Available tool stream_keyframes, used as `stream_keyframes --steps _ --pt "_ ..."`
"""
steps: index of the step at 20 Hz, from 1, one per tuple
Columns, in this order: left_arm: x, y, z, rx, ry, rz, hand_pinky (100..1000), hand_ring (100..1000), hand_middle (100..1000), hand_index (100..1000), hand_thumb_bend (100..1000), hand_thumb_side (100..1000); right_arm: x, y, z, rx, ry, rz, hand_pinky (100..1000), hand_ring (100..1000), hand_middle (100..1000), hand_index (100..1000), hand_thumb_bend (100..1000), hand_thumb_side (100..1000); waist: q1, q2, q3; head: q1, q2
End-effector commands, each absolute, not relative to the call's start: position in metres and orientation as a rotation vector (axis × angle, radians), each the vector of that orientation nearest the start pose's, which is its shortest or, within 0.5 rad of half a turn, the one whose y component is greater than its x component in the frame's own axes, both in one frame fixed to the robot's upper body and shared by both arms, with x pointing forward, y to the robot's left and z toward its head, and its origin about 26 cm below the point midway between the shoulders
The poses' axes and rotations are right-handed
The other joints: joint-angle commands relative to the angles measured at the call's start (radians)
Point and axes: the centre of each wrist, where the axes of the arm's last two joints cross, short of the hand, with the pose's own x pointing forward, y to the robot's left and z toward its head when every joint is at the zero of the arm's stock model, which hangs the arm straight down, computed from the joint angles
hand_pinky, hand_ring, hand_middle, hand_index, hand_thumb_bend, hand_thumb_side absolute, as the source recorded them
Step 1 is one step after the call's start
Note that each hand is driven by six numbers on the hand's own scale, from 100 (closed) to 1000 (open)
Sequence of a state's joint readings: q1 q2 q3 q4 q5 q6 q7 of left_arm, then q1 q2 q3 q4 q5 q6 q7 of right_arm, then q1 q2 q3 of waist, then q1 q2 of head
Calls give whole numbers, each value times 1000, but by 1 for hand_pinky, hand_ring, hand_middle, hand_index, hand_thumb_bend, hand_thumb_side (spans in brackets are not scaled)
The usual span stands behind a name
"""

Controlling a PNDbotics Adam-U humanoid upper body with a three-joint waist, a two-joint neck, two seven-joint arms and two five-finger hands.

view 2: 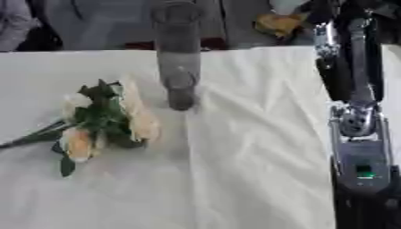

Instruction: Arrange flowers into the vase.

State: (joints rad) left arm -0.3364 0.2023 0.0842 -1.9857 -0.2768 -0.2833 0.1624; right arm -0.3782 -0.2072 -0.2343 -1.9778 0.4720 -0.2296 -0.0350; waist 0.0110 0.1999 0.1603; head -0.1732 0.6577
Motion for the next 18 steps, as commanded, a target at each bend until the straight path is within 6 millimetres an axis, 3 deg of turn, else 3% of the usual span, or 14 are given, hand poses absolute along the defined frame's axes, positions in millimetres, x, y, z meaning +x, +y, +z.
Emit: stream_keyframes --steps 1,7,12,13,18 --pt "304 262 214 -703 3505 328 676 826 901 972 100 1000 303 -294 230 -841 -2511 379 646 813 586 856 184 1000 3 -13 -1 -10 -4" --pt "307 268 237 -994 3422 489 716 869 904 992 100 931 303 -294 229 -834 -2509 387 646 813 586 856 183 1000 7 -15 -3 -27 -5" --pt "307 269 267 -1360 3263 795 748 923 929 1000 100 874 304 -290 229 -807 -2518 395 647 813 587 856 178 1000 10 -21 -7 -27 -1" --pt "307 269 272 -1417 3220 866 793 949 955 1000 100 860 304 -289 229 -802 -2520 400 647 813 588 856 178 1000 11 -23 -8 -25 -1" --pt "305 267 293 -1604 3039 1227 882 998 1000 1000 100 823 305 -287 232 -791 -2524 429 646 811 590 855 168 1000 12 -31 -12 -15 3"
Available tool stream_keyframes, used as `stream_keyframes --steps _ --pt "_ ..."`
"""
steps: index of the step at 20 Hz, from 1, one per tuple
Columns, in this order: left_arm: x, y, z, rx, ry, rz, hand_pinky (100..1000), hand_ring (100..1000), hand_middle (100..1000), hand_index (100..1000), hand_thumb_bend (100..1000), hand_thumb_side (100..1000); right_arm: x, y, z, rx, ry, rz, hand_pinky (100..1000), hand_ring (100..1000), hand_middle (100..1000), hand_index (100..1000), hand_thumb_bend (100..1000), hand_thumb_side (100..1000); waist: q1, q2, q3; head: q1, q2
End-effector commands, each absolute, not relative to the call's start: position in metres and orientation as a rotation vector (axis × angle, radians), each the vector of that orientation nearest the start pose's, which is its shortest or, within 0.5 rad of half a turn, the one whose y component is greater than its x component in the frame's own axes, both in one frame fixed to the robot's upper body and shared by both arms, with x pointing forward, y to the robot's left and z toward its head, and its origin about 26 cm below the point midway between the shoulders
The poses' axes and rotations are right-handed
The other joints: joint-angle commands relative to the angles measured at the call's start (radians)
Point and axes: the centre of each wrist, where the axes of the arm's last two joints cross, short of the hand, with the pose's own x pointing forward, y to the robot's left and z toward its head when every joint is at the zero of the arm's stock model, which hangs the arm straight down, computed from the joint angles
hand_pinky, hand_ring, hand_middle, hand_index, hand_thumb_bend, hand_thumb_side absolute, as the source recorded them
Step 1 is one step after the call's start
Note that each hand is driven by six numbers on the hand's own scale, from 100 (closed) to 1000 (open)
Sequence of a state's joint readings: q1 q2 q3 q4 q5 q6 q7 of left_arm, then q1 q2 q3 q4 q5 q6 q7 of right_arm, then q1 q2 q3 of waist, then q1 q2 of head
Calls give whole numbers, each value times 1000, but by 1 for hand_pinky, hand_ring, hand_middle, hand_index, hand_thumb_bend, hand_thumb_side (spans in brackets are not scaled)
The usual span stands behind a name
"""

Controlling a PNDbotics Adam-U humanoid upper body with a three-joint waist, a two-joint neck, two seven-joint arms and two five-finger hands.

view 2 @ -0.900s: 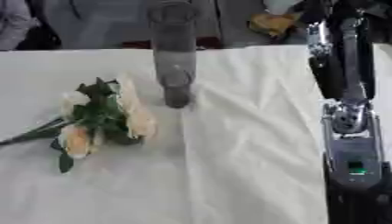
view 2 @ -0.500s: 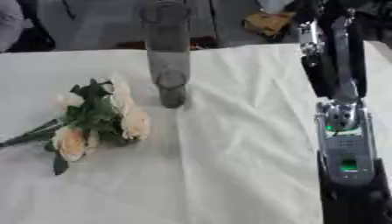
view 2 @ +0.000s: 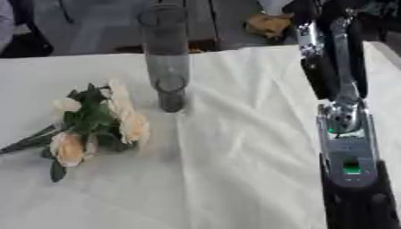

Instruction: Arrange flowers into the vase.

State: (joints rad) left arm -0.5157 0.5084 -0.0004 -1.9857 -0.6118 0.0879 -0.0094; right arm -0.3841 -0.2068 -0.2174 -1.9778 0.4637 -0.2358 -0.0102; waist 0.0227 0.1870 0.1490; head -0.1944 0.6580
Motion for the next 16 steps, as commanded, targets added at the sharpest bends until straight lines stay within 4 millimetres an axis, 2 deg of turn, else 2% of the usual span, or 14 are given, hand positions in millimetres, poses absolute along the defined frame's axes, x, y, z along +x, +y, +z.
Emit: stream_keyframes --steps 1,5,10,16 --pt "306 266 295 1168 -2145 -948 901 1000 1000 1000 100 814 305 -286 232 -790 -2525 435 646 810 590 855 167 1000 0 -19 -1 9 4" --pt "312 266 304 1204 -1946 -1166 955 1000 1000 1000 100 788 305 -285 234 -785 -2524 454 646 810 589 855 165 1000 -2 -21 -5 17 1" --pt "319 264 316 1243 -1791 -1357 962 1000 986 1000 100 771 305 -284 234 -779 -2518 469 646 810 589 855 165 1000 -5 -23 -7 20 -4" --pt "340 259 315 1231 -1624 -1543 968 996 981 1000 100 763 305 -284 233 -773 -2508 483 647 810 588 855 166 1000 -7 -26 -13 22 -11"
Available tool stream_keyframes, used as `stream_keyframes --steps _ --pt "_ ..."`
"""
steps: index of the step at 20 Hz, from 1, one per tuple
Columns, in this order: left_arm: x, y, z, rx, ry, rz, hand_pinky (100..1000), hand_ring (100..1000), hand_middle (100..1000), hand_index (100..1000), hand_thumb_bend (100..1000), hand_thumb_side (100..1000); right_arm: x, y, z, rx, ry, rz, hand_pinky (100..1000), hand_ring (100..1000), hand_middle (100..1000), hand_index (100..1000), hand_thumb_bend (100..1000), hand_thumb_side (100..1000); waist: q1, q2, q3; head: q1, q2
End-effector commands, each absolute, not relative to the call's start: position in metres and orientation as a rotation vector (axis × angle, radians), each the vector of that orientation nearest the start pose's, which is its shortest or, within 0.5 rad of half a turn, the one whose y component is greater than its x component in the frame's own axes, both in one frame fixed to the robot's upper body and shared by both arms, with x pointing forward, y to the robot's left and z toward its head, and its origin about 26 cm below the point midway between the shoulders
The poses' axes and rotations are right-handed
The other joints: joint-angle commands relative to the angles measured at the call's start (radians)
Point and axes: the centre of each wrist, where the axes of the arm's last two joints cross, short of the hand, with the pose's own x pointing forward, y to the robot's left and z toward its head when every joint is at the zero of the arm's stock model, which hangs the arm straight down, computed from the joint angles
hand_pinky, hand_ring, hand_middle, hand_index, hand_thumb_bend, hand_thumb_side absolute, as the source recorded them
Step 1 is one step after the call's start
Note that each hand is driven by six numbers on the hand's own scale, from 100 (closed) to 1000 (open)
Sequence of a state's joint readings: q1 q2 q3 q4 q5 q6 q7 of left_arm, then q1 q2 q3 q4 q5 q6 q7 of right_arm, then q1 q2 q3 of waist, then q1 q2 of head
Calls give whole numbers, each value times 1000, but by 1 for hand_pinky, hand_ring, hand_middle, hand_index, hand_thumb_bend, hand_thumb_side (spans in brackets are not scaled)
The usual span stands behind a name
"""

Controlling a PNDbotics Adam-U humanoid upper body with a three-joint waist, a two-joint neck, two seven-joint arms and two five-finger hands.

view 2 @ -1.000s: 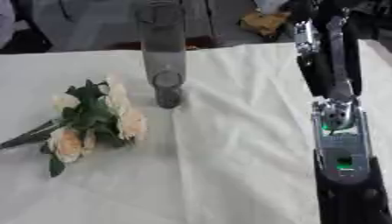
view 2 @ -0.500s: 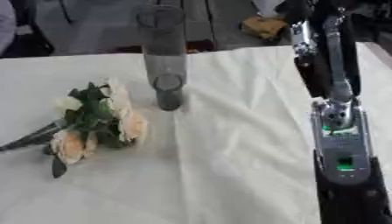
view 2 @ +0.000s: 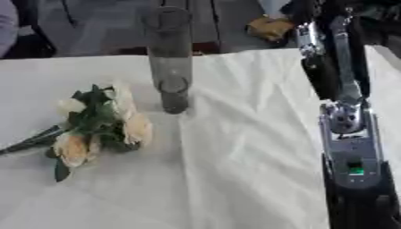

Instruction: Arrange flowers into the vase.

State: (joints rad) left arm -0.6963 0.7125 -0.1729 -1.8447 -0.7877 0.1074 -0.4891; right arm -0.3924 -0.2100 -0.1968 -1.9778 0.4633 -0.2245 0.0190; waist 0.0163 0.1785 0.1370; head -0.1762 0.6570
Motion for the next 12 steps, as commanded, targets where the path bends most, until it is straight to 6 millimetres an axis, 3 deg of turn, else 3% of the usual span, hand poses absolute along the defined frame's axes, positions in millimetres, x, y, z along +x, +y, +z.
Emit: stream_keyframes --steps 1,3,5,9,12 --pt "343 258 314 1222 -1602 -1565 972 997 988 1000 100 752 305 -284 233 -772 -2508 485 647 810 588 855 165 1000 -2 -18 -2 5 -12" --pt "349 257 312 1201 -1547 -1616 980 999 995 1000 100 742 305 -283 234 -770 -2510 488 647 810 588 854 166 1000 -4 -18 -5 6 -15" --pt "353 257 310 1184 -1494 -1663 994 1000 1000 1000 100 803 305 -283 234 -769 -2509 491 647 810 588 854 166 1000 -5 -18 -7 6 -18" --pt "357 260 309 1150 -1377 -1770 1000 1000 1000 1000 334 954 305 -283 234 -766 -2505 497 648 811 586 854 165 1000 -5 -18 -7 3 -24" --pt "360 263 306 1111 -1297 -1826 1000 1000 1000 1000 373 963 305 -283 233 -762 -2502 500 648 811 586 854 165 1000 -6 -17 -6 3 -28"
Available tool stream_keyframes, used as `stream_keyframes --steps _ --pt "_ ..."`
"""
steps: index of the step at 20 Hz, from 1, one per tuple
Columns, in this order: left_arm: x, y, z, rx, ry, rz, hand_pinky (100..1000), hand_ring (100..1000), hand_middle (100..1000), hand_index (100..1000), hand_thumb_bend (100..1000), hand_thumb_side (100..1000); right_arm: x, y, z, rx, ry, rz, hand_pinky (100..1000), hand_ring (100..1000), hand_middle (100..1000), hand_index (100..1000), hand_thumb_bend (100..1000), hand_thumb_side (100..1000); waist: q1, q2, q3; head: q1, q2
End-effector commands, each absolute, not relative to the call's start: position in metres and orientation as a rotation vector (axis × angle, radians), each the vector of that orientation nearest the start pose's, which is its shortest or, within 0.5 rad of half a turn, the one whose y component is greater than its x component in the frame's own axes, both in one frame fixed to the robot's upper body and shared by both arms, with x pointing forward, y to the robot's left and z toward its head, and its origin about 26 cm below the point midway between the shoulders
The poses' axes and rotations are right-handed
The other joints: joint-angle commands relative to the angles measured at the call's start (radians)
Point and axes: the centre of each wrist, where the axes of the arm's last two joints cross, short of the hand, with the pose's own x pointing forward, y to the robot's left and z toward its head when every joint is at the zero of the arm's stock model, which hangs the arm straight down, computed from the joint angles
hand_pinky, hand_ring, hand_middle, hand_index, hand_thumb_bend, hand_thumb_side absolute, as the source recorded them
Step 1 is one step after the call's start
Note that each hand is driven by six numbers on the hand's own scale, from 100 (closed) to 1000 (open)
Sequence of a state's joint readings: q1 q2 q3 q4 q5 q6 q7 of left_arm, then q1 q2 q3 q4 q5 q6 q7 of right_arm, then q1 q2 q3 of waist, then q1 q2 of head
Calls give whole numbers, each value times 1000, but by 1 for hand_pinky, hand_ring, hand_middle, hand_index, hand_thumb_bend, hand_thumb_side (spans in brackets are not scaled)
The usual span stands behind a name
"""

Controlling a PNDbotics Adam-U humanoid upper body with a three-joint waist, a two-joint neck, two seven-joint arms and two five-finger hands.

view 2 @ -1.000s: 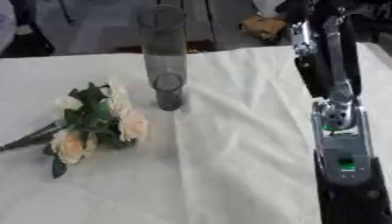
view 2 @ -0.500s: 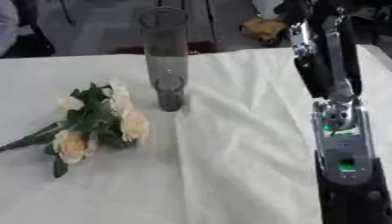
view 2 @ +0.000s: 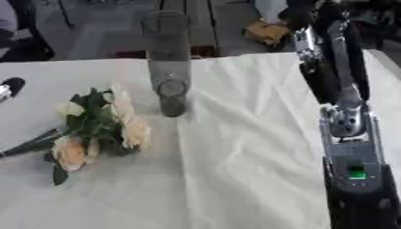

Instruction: Arrange flowers into the vase.

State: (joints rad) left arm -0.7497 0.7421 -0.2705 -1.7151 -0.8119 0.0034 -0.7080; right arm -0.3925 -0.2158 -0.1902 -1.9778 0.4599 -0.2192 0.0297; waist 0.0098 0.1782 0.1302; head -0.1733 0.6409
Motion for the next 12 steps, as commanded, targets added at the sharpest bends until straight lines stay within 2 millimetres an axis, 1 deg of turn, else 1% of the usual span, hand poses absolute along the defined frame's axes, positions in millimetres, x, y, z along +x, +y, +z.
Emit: stream_keyframes --steps 1,3,6,12 --pt "361 265 304 1096 -1272 -1837 1000 1000 1000 1000 367 947 305 -283 233 -761 -2502 501 648 811 586 854 165 1000 0 -16 0 0 -13" --pt "363 267 300 1074 -1222 -1857 1000 1000 1000 1000 354 892 305 -284 233 -760 -2500 501 648 811 585 854 165 1000 -1 -15 0 -1 -13" --pt "365 271 294 1047 -1137 -1891 1000 1000 1000 1000 350 860 305 -284 233 -760 -2499 502 648 811 585 854 162 1000 -2 -15 -1 1 -16" --pt "365 280 283 1022 -988 -1977 1000 1000 1000 1000 387 869 305 -284 233 -757 -2497 504 649 812 583 854 159 1000 -2 -11 -4 1 -20"
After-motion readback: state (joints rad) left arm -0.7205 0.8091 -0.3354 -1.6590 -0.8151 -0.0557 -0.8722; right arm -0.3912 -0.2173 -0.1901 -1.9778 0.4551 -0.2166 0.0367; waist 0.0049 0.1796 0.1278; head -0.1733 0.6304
